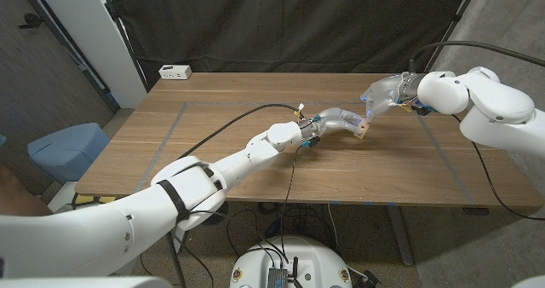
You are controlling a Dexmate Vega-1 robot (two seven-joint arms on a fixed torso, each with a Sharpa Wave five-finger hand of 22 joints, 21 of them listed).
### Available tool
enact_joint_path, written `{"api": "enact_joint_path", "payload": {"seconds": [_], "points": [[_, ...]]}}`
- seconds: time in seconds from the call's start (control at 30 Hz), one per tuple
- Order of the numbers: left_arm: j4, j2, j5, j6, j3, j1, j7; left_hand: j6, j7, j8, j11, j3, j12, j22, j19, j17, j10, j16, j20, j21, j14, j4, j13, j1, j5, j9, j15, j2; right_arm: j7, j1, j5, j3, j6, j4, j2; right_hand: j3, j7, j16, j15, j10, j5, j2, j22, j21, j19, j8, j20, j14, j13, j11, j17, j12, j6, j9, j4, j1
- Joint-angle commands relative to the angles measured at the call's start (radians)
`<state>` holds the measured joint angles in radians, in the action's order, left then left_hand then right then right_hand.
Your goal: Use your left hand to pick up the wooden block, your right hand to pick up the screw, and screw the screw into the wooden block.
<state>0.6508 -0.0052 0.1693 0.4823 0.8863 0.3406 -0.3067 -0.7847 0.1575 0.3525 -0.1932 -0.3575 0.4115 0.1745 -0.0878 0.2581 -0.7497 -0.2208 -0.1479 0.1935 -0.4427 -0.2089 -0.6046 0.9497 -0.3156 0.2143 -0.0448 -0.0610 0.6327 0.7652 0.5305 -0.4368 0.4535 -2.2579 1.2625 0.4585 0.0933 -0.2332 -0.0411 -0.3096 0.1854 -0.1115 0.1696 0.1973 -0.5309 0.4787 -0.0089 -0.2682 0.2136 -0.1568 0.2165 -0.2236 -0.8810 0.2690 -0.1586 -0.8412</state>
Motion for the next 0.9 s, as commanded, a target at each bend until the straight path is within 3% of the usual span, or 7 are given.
{"api": "enact_joint_path", "payload": {"seconds": [0.03, 0.37, 0.9], "points": [[-0.044, -0.017, 0.004, 0.020, -0.002, -0.013, -0.006, -0.063, -0.029, 0.007, -0.002, -0.061, 0.013, 0.005, -0.001, 0.001, -0.010, -0.001, -0.001, 0.008, -0.010, 0.057, -0.003, -0.048, -0.004, 0.005, -0.055, -0.062, -0.008, -0.011, -0.006, -0.007, -0.011, 0.019, -0.019, 0.002, 0.001, -0.008, -0.109, -0.017, 0.004, 0.011, 0.002, 0.004, -0.014, 0.010, -0.004, -0.010, 0.003, 0.002, 0.004, -0.005, -0.017, -0.001, 0.007, 0.003], [-0.041, -0.017, 0.004, 0.014, -0.003, -0.012, -0.002, -0.062, -0.030, 0.006, 0.003, -0.064, 0.012, 0.005, 0.000, 0.001, -0.007, 0.000, -0.003, 0.007, -0.009, 0.058, -0.004, -0.049, -0.004, 0.006, -0.053, -0.065, -0.020, -0.027, -0.009, -0.017, -0.023, 0.045, -0.038, -0.003, -0.012, -0.015, -0.112, -0.045, 0.002, 0.028, 0.002, 0.004, -0.022, 0.023, -0.010, -0.022, 0.002, 0.009, 0.008, -0.008, -0.051, -0.008, 0.020, 0.022], [-0.099, -0.040, 0.007, 0.035, -0.004, -0.031, -0.011, -0.064, -0.029, 0.007, 0.002, -0.066, 0.014, 0.005, 0.000, 0.001, -0.008, 0.000, -0.002, 0.007, -0.011, 0.058, -0.005, -0.052, -0.004, 0.006, -0.054, -0.065, -0.011, -0.044, -0.002, -0.035, -0.016, 0.058, -0.048, -0.017, -0.029, -0.025, -0.118, -0.079, -0.002, 0.055, 0.002, 0.003, -0.030, 0.036, -0.016, -0.042, 0.000, 0.015, 0.012, -0.010, -0.099, -0.020, 0.043, 0.067]]}}
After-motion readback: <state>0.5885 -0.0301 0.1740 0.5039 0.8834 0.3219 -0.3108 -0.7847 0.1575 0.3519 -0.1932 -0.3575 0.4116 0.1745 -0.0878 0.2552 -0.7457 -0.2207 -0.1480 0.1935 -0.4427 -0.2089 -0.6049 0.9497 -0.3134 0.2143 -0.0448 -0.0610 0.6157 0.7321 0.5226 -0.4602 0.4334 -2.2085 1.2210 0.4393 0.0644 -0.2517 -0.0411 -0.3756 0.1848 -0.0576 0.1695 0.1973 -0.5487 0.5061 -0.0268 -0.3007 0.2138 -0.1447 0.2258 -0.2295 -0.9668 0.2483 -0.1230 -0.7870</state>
